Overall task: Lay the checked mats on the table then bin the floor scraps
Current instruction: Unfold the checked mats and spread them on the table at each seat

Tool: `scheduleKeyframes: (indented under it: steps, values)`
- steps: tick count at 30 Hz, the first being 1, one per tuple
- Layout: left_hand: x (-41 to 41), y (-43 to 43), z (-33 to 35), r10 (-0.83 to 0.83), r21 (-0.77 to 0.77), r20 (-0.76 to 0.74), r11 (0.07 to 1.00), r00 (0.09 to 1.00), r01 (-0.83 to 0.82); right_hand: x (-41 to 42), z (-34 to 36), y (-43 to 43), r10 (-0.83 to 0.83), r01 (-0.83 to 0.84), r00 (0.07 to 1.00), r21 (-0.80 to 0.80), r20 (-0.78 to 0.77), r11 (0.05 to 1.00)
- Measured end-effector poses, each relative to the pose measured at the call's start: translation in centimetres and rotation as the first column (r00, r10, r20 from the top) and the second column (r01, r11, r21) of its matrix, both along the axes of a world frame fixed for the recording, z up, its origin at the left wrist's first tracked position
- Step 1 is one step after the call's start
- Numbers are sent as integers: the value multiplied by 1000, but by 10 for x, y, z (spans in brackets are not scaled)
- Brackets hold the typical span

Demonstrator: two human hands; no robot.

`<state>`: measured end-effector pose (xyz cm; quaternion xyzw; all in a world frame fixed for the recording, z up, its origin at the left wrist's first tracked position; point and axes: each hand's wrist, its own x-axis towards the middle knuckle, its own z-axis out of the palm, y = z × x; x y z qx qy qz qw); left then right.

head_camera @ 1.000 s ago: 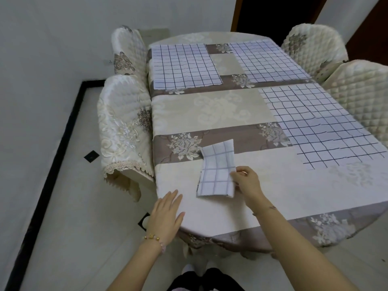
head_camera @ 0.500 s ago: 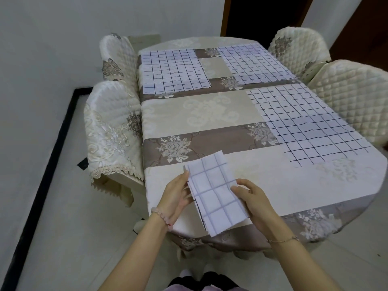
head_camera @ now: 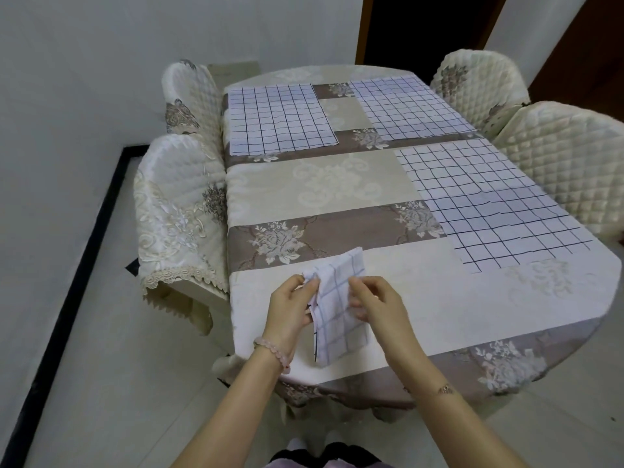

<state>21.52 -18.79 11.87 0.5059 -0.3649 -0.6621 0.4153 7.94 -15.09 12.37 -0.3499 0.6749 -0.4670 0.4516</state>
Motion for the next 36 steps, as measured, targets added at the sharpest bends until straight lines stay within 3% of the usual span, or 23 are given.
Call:
scheduleKeyframes:
  steps: [2,4,8,16,20,22,26,30,31,36]
  values:
    - [-2,7,6,-57,-52,6,997,998,58,8,12,-8,12,-24,981,64,193,998]
    - [-2,11,9,-90,-83,11,992,996,91,11,17,-13,1,-25,969,94,248,995]
    - [-3,11,15,-104,-134,31,985,994,107,11,16,-17,16,-28,991,90,133,996]
    - [18,-8,18,57,-147,172,989,983,-32,-14,22,-15,41,-46,979,22,200,999]
    - [47,-32,19,159,-312,324,949,933,-54,-47,27,-19,77,-77,989,-3,130,997]
    - [54,-42,21,148,-334,321,942,936,-34,-59,29,-22,94,-94,989,-1,115,996]
    - [50,-48,7,104,-269,345,963,933,-8,-68,12,-27,81,-90,986,54,148,994]
    - [45,-51,-31,118,-169,405,984,907,-53,-67,-21,-21,-50,-71,894,250,445,966]
    - [45,-51,-40,138,-146,427,986,894,-82,-67,-30,-16,-58,-86,886,286,460,954]
    - [54,-49,-69,137,39,481,983,866,-178,-67,-57,15,43,-135,966,353,257,926]
